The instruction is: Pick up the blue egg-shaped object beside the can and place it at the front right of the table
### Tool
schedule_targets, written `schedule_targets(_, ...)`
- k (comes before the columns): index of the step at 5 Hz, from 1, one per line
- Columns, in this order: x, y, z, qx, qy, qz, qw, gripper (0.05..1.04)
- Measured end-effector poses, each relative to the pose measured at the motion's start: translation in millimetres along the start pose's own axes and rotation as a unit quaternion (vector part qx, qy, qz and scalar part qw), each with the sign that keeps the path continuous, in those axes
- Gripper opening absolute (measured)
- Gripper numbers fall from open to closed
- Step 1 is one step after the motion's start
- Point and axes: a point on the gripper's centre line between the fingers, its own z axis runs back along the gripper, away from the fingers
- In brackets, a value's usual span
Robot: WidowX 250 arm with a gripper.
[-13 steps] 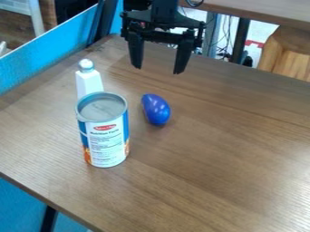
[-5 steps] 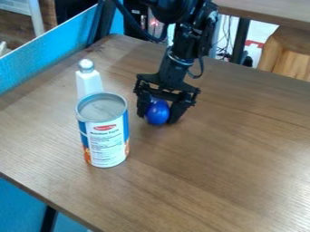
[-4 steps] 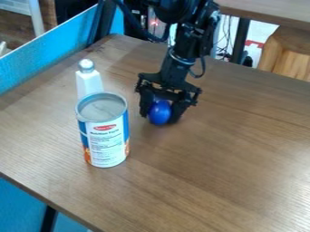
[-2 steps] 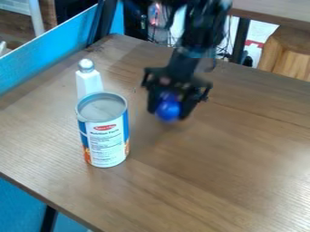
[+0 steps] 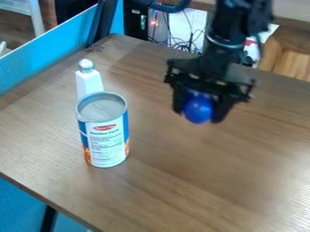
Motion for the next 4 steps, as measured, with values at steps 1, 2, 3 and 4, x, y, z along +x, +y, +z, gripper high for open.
schedule_targets(1, -49.9, -23.0, -7.0, -0.013, 0.042, -0.073, 0.9964, 0.816)
schedule_targets(2, -82.8, -42.7, -12.1, -0.019, 0.063, -0.137, 0.9884, 0.816)
schedule_targets(3, -106.3, -61.7, -23.5, -0.013, 0.080, -0.193, 0.9778, 0.816)
schedule_targets(4, -111.0, -70.7, -38.4, -0.011, 0.087, -0.211, 0.9736, 0.816)
